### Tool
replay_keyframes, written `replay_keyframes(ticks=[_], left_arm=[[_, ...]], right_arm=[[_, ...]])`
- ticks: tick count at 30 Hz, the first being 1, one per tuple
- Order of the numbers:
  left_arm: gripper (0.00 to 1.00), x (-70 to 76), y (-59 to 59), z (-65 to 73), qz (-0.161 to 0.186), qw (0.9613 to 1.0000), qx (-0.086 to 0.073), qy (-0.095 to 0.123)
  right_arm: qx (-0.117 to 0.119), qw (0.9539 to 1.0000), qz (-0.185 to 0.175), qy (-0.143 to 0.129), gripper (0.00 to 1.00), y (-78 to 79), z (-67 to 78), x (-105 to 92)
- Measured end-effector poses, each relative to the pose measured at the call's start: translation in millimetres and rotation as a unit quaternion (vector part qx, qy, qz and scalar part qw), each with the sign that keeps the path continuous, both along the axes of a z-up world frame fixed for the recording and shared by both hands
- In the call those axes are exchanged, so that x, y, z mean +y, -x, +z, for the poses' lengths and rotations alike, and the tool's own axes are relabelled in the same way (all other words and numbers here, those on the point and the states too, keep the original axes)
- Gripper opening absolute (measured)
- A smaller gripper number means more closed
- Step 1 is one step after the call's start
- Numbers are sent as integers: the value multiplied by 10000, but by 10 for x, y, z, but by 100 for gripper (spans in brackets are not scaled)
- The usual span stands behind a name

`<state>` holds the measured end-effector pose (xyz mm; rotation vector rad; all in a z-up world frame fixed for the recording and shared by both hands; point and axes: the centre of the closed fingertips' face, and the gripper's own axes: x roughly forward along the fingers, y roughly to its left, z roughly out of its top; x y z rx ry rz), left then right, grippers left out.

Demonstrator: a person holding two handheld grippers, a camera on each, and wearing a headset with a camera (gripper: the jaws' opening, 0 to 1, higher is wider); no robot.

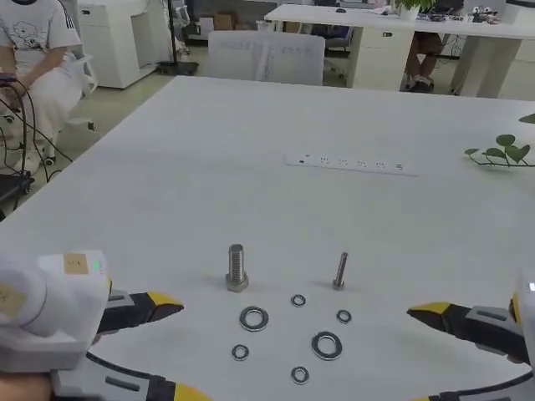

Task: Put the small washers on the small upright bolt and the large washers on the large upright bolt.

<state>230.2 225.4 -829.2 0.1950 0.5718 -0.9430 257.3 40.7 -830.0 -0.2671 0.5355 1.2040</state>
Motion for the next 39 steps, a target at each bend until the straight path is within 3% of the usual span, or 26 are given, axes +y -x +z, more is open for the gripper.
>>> replay_keyframes(ticks=[39], left_arm=[[75, 15, 21, 12, 21, 10000, -74, -9]], right_arm=[[-15, 9997, 116, 219, 87, 40, -5, -29]])
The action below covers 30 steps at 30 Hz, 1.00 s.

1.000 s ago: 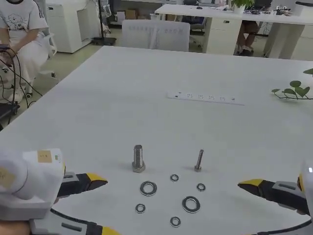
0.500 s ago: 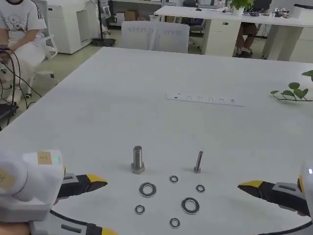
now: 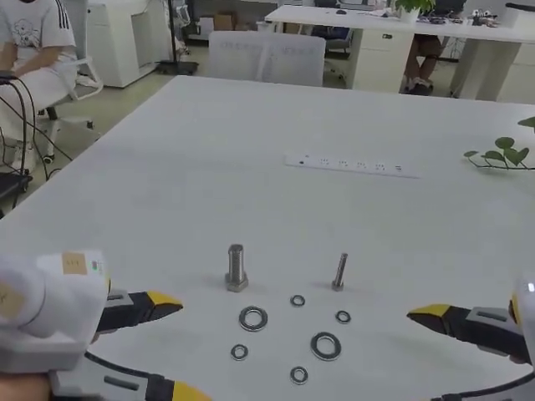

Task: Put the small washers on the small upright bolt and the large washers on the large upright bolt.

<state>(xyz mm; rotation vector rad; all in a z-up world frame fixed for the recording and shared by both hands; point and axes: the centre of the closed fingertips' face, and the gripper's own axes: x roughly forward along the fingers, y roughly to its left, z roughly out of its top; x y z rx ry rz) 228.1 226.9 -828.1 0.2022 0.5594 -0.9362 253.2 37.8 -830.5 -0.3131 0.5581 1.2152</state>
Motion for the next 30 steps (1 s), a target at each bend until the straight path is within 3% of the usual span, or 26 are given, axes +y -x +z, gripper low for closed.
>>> replay_keyframes(ticks=[17, 30], left_arm=[[75, 14, -13, 15, 22, 10000, -52, -60], [75, 22, -39, 29, 53, 9999, -122, -93]], right_arm=[[-151, 9982, 434, 388, 82, -27, 79, 66], [-296, 9914, 976, 819, 76, -105, 112, 180]])
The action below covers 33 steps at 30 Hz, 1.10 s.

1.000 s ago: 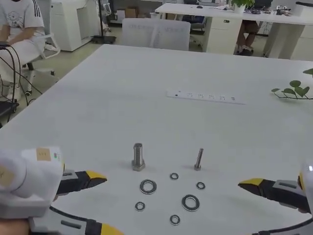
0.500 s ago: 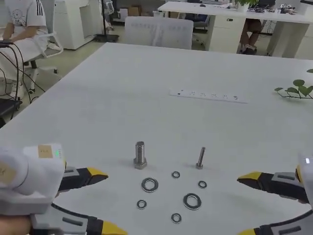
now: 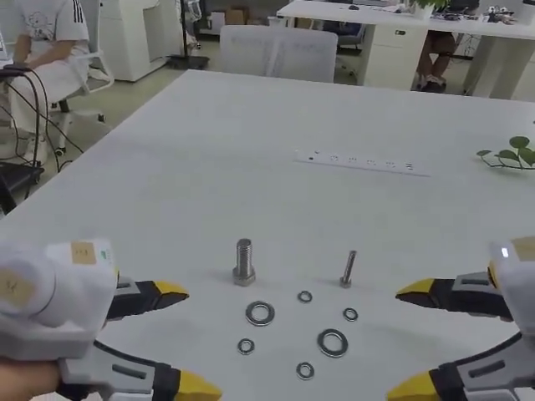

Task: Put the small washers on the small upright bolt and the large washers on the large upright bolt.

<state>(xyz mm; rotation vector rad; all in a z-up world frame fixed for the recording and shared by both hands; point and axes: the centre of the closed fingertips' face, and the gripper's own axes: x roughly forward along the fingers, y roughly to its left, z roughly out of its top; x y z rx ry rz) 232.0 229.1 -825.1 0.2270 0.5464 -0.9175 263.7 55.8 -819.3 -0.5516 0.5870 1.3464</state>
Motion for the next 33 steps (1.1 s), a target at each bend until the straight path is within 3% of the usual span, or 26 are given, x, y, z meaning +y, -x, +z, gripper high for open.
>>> replay_keyframes(ticks=[11, 19, 33], left_arm=[[74, 12, -19, 31, 58, 10000, -55, 9], [74, 18, -30, 52, 123, 9999, -91, 48], [73, 41, -33, 77, 210, 9997, -120, 85]], right_arm=[[-31, 9983, 462, 364, 71, -75, -5, 130], [-41, 9940, 843, 690, 65, -109, -50, 240], [-99, 9798, 1452, 1369, 56, -132, -171, 405]])
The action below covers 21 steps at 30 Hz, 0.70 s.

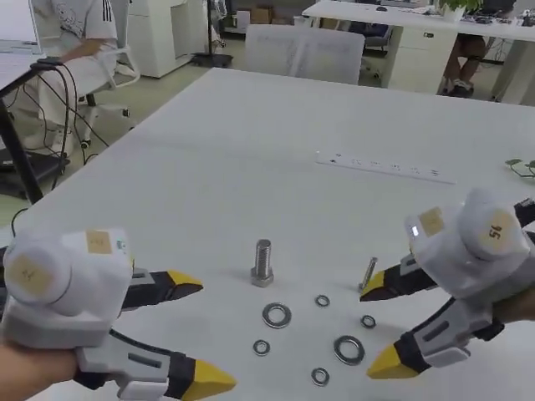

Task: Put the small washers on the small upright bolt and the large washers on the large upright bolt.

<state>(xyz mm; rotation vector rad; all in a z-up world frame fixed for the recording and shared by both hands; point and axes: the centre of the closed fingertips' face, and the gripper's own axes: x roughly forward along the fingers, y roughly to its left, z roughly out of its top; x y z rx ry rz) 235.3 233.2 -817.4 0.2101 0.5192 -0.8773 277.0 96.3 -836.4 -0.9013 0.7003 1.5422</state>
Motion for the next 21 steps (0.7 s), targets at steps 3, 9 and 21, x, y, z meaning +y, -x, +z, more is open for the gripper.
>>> replay_keyframes(ticks=[3, 9, 21], left_arm=[[73, 4, 1, 1, 12, 10000, -2, -1], [72, 4, -16, 11, 30, 10000, -25, 9], [71, 12, -34, 13, 57, 10000, -40, 45]], right_arm=[[-1, 9998, 125, 145, 54, 14, -30, 23], [-24, 9983, 313, 485, 50, 23, -120, 19], [-12, 9938, 546, 964, 44, 21, -243, 77]])
